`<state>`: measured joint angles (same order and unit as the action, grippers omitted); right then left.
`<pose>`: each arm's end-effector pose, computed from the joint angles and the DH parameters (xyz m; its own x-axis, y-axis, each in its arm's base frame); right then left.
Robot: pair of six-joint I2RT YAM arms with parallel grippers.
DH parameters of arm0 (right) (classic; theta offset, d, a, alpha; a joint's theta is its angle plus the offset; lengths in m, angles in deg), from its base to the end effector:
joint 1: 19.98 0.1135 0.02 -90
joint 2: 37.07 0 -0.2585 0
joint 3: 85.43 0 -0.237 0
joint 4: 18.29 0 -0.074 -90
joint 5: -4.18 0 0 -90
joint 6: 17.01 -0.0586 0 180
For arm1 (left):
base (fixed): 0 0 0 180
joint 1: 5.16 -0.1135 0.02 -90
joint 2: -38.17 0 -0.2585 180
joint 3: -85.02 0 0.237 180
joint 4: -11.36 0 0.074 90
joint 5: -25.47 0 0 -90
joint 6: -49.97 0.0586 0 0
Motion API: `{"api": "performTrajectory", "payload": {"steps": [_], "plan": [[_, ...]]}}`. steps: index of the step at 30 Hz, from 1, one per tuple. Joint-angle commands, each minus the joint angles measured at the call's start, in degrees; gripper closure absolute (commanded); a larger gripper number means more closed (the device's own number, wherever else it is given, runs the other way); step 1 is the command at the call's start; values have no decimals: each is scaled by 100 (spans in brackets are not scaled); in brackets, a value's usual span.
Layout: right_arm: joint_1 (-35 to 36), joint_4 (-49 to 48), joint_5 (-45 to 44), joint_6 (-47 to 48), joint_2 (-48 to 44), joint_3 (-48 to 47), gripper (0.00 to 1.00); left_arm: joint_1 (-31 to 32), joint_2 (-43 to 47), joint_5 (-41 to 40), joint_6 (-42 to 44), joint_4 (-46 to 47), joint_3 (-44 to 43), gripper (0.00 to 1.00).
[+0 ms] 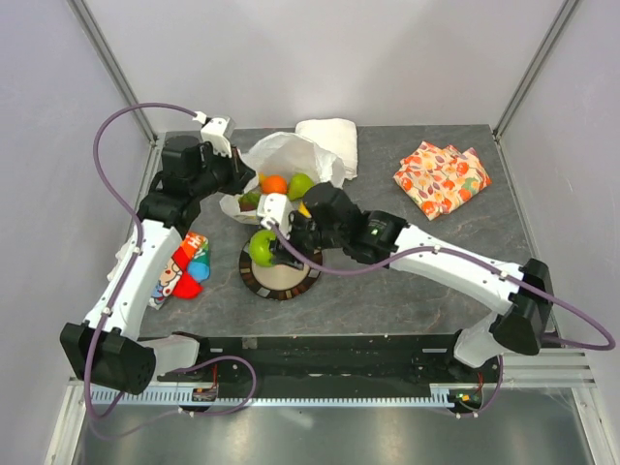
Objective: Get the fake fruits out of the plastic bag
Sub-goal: Place the fake fruit on the plate.
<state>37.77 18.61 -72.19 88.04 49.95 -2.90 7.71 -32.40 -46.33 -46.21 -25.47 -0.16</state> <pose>0.1788 0.3092 0.3563 0.0131 -0.4521 -0.8919 -0.9642 0.2307 -0.1311 0.2722 -0.0810 0.3680 -0.4196 -0.0090 -0.9076 0.4509 0.8658 -0.2171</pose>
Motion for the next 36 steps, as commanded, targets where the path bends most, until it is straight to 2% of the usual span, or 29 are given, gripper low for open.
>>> {"api": "performTrajectory", "payload": {"steps": [1,7,12,24,30,31,33,36], "plan": [[122,44,298,578,358,98,83,-38,52,-9,151,301,-497,98],[183,-131,299,569,1465,-429,82,-38,69,202,389,240,-612,98],[245,-150,-219,674,2431,-1008,83,-100,254,272,450,178,-489,98],[236,-299,-905,912,3180,-1388,76,-144,210,483,310,170,-471,98],[236,-352,-1204,780,3286,-1388,44,-144,105,571,275,178,-498,98],[236,-352,-1248,702,3260,-1387,28,-144,96,588,266,187,-489,98],[236,-326,-1039,657,3163,-1405,23,-144,78,519,231,213,-480,98],[236,-282,-487,508,2751,-1449,11,-144,26,579,222,240,-463,98]]}}
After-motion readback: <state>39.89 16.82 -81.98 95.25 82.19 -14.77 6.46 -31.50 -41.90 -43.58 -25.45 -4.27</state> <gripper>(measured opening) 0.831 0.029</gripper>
